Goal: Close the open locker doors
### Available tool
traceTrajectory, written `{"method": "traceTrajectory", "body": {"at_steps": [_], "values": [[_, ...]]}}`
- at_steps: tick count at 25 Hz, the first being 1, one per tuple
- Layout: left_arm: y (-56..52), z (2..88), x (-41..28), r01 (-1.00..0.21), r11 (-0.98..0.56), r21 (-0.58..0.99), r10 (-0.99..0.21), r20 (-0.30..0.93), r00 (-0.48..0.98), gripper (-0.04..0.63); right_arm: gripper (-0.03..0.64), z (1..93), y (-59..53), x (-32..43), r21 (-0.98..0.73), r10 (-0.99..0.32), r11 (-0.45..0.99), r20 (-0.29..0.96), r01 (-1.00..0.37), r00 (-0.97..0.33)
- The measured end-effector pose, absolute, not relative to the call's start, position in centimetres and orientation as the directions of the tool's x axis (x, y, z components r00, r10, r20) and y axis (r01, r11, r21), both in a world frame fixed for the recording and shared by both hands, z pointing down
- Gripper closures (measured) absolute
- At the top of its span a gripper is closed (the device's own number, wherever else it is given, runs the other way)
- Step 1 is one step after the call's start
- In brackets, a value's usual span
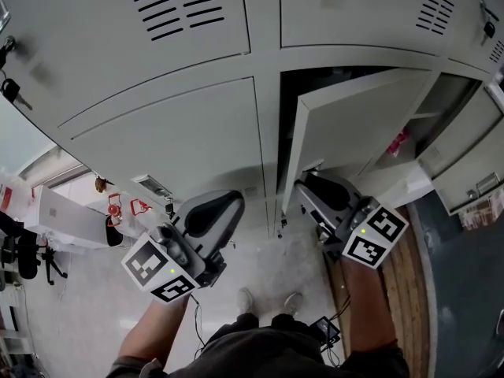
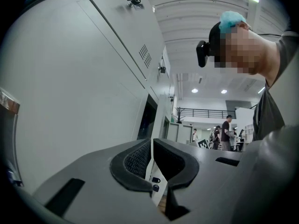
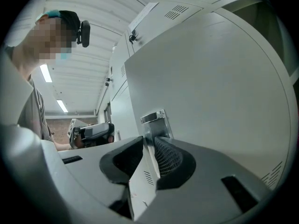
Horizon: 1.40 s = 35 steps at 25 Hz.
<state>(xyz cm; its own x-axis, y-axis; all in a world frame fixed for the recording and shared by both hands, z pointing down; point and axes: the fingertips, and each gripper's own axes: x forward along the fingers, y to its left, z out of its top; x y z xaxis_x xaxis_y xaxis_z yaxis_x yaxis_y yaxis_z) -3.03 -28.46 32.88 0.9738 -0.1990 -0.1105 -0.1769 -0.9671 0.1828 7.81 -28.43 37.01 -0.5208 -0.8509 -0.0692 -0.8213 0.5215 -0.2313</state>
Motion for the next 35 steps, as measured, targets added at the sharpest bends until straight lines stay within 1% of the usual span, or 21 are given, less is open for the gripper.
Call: {"method": "traceTrajectory", "body": {"at_steps": [10,35], "values": [[-29.3,32.6,-3.6,-0.197,-0.963,0.183,-0.220,-0.115,0.969,0.584,0.555,37.0,-30.0,8.0,-0.226,-0.868,0.493,-0.067,-0.840,-0.491],[-29.9,32.5,-4.4,-0.221,-0.958,0.181,-0.244,-0.112,0.963,0.584,0.563,37.1,-32.9,8.4,-0.216,-0.914,0.404,-0.050,-0.889,-0.403]]}}
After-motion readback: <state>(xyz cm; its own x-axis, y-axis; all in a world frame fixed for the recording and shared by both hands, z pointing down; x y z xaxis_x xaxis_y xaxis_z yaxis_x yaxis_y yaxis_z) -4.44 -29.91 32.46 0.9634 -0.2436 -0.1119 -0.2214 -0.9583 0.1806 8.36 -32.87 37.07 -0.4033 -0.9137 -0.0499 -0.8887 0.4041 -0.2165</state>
